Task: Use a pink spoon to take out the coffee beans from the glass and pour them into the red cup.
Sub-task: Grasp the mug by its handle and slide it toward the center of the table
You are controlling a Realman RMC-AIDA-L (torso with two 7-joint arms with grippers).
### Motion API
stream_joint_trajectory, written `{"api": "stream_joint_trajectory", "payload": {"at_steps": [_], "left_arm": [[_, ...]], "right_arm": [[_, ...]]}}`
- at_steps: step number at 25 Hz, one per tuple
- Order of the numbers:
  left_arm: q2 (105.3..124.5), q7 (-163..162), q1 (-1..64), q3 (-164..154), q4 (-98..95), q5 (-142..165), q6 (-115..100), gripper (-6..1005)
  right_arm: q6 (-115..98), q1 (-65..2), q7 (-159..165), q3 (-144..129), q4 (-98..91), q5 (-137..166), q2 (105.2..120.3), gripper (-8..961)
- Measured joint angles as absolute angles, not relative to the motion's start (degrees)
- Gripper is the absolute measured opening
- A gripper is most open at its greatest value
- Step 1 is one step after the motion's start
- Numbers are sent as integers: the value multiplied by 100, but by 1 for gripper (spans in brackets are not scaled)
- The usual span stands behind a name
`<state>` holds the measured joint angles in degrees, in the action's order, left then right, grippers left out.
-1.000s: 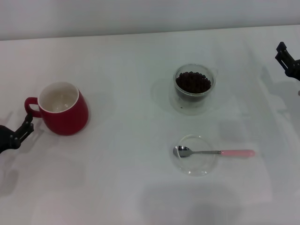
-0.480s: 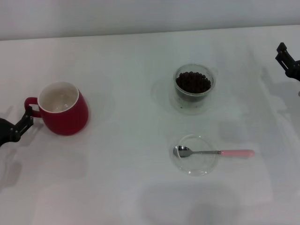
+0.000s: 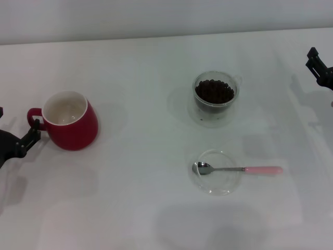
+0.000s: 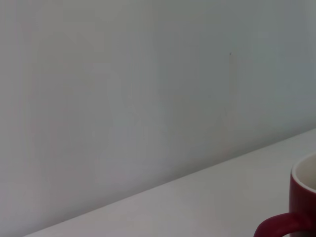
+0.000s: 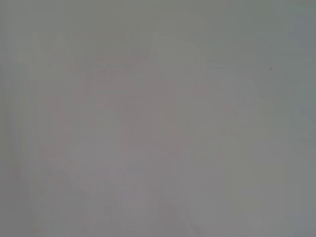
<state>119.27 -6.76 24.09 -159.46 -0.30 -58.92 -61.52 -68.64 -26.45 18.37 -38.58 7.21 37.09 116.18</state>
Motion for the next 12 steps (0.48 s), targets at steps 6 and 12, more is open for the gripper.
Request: {"api": "stream_joint_trajectory", "payload": {"at_steps": [6, 12], "left_arm": [[11927, -664, 2416, -15948, -35, -5895, -6152, 887], [11937, -412, 2461, -15927, -120, -5896, -6150, 765]], "right_arm": [[-6864, -2645, 1837, -3858, 721, 3709, 11618, 875], [-6846, -2654, 1836, -3858, 721, 3709, 11618, 874]]}}
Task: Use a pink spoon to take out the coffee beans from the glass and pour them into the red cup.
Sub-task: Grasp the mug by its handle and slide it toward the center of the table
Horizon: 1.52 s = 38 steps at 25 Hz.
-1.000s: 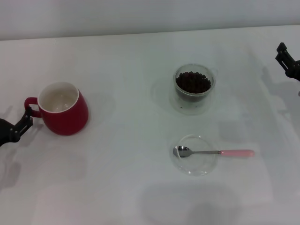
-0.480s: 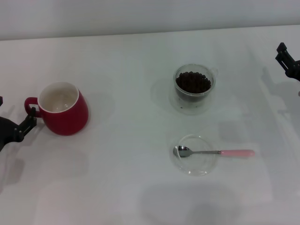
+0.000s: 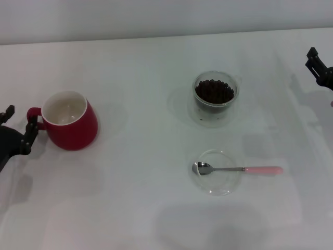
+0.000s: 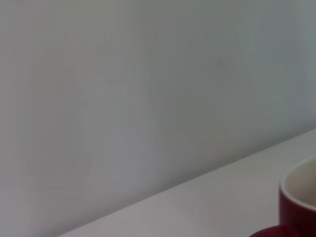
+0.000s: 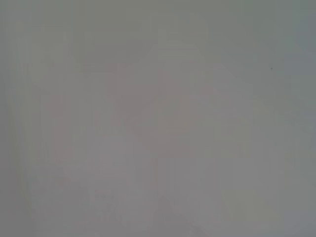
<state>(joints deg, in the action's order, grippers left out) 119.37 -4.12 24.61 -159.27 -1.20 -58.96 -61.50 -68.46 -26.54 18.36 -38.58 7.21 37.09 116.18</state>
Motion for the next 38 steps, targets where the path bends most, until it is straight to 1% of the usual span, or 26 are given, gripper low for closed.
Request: {"api": "stream_joint_trajectory", "payload": {"at_steps": [1, 3, 9, 15, 25, 30, 38], "left_arm": [[11936, -338, 2469, -15927, -174, -5897, -6144, 740], [11936, -284, 2479, -15926, -197, -5899, -6141, 516], [11940, -185, 2500, -15926, -272, -5906, -6127, 507], [11948, 99, 2475, -15927, -342, -5906, -6059, 331], [11953, 121, 2485, -15925, -416, -5906, -6050, 144], [11953, 123, 2531, -15927, -529, -5904, -6038, 94], [11959, 131, 2548, -15978, -947, -5852, -5848, 94]], "right_arm": [[-6843, -2657, 1836, -3858, 721, 3709, 11618, 874], [-6837, -2662, 1836, -3858, 725, 3709, 11618, 874], [-6830, -2666, 1837, -3858, 730, 3709, 11618, 875], [-6828, -2649, 1836, -3858, 730, 3709, 11618, 874], [-6854, -2651, 1836, -3858, 729, 3709, 11618, 875], [-6854, -2662, 1836, -3858, 729, 3709, 11618, 875], [-6858, -2671, 2071, -3865, 708, 3709, 11618, 874]]}}
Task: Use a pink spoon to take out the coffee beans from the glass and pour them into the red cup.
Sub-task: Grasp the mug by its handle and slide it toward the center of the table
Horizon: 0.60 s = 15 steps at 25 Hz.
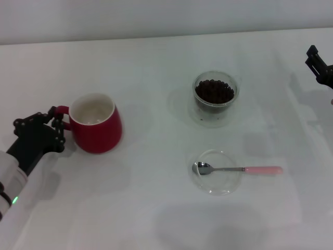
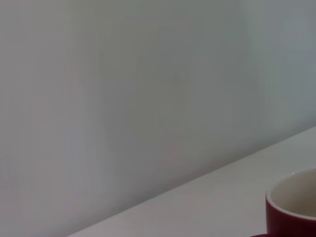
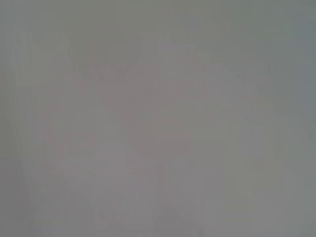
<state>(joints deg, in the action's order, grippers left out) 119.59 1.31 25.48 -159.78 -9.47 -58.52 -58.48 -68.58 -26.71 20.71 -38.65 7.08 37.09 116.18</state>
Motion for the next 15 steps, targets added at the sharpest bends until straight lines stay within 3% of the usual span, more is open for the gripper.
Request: {"api": "stream_joint_trajectory", "payload": {"at_steps": [15], "left_arm": [[11979, 132, 2547, -15989, -1370, -5406, -5747, 93]], "right_arm": [[-6865, -2665, 2074, -3867, 728, 3710, 11618, 874]]}}
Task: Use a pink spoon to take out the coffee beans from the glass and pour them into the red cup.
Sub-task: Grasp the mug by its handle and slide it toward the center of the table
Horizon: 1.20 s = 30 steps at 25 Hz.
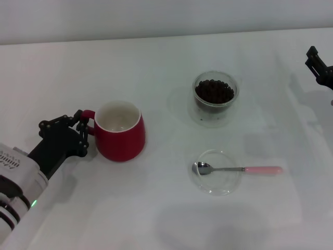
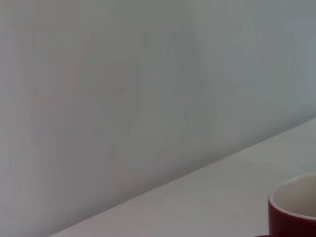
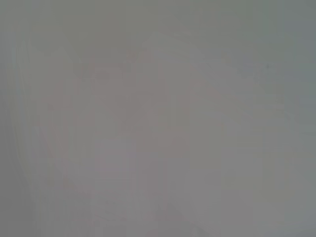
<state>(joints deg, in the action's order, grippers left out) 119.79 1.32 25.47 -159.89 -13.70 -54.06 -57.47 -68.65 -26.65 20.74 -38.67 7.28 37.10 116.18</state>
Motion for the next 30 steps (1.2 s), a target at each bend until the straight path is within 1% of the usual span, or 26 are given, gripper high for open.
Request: {"api": "stream_joint_trajectory", "payload": {"at_steps": [7, 15, 21, 30], "left_arm": [[11979, 132, 2530, -15988, -1380, -5405, -5747, 94], [11980, 132, 2468, -15987, -1381, -5405, -5749, 148], [11979, 120, 2387, -15967, -1380, -5433, -5793, 332], [11971, 99, 2093, -15948, -1379, -5448, -6059, 526]], "right_arm": [[-6873, -2648, 2074, -3867, 729, 3777, 11618, 874], [-6873, -2645, 2074, -3867, 729, 3780, 11618, 874], [-6873, -2639, 2074, -3867, 730, 3779, 11618, 874], [-6890, -2635, 2074, -3867, 730, 3779, 11618, 875]]}}
